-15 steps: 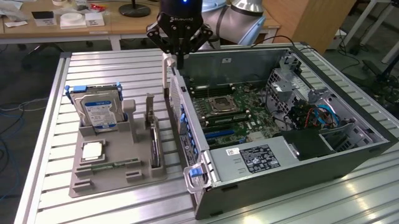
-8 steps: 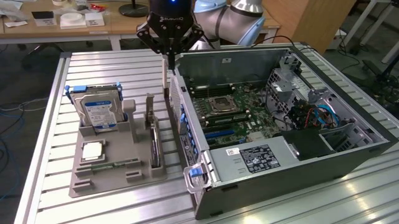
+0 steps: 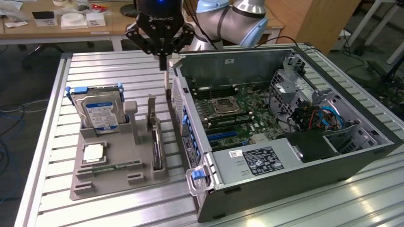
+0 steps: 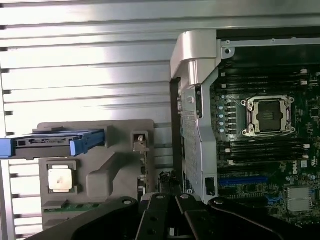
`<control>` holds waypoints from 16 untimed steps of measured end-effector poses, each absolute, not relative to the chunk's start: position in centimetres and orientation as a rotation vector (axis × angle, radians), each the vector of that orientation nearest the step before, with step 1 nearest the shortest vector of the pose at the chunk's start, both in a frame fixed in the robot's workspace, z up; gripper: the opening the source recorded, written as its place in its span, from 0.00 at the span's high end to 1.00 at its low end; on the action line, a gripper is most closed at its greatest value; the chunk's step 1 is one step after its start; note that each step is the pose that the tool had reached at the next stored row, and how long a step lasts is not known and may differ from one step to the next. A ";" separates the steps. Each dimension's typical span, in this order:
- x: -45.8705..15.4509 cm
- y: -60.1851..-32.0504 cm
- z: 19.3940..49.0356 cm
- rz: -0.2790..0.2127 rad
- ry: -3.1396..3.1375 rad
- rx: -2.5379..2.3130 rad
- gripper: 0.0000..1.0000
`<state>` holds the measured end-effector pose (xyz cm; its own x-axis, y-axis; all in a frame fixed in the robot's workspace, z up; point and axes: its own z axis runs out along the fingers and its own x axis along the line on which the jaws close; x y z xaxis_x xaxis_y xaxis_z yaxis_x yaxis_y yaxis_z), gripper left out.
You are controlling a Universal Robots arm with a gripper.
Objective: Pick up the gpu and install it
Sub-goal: 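Reach for the gpu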
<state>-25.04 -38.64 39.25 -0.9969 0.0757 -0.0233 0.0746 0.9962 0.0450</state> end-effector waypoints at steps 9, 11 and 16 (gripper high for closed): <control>-27.1 -38.4 39.2 0.069 3.114 0.118 0.89; -27.1 -38.4 39.2 0.069 3.114 0.118 0.89; -27.1 -38.4 39.2 0.069 3.114 0.118 0.89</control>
<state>-27.13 -38.45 39.22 -0.9968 0.0760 -0.0232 0.0749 0.9962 0.0450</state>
